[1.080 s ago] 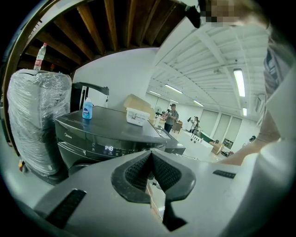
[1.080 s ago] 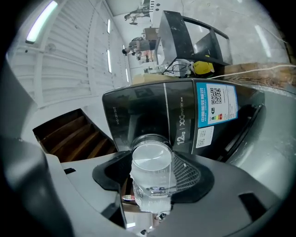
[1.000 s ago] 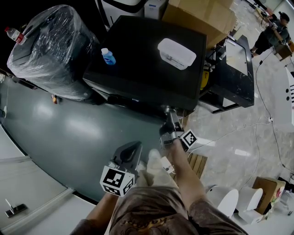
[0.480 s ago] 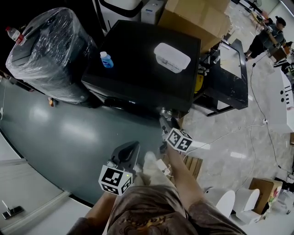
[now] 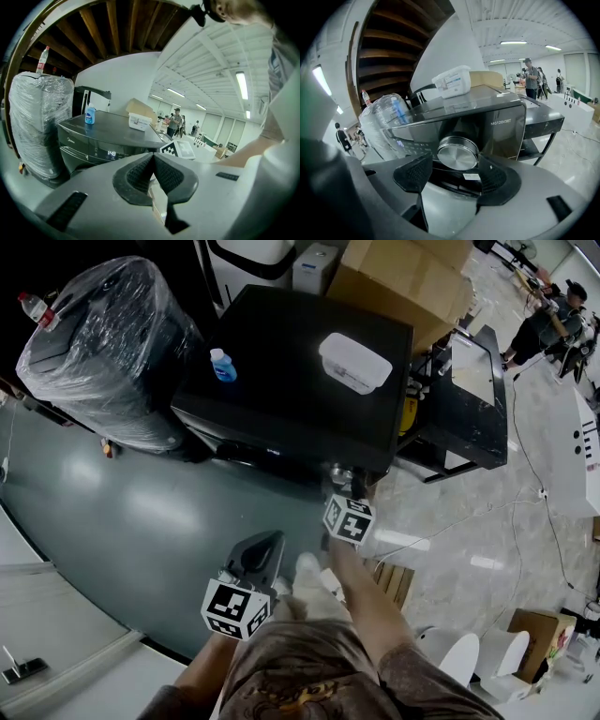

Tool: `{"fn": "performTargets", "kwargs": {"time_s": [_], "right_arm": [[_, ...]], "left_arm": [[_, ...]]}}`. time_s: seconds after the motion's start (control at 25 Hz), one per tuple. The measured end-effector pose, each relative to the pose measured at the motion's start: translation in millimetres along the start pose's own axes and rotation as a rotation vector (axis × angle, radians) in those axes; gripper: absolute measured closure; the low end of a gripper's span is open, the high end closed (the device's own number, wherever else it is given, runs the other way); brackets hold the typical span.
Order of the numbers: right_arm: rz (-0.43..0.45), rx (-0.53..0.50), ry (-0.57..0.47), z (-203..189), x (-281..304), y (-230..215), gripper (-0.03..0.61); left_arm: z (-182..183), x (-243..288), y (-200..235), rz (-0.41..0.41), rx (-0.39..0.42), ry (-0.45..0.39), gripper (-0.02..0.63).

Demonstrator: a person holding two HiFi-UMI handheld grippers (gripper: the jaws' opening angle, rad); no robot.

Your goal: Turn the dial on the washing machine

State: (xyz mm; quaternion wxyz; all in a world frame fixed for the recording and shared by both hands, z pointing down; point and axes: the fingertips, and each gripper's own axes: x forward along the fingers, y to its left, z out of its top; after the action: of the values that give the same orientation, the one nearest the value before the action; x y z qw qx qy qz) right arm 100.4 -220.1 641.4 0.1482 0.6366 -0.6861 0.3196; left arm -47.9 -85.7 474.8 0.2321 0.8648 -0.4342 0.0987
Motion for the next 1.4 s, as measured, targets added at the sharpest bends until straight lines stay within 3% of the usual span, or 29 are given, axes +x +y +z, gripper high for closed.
{"fn": "performTargets", "kwargs": {"time_s": [0.4, 1.4], "right_arm": [[0.017, 0.143, 0.026, -3, 6, -5, 0.308], [0.323, 0.627, -0.072, 2, 5, -6, 0.308]], "left_arm": [[1, 0, 4, 0.009, -0.005, 0.001, 0.615], [0, 9, 3, -0.005, 0.000, 0.020, 0.615]]}}
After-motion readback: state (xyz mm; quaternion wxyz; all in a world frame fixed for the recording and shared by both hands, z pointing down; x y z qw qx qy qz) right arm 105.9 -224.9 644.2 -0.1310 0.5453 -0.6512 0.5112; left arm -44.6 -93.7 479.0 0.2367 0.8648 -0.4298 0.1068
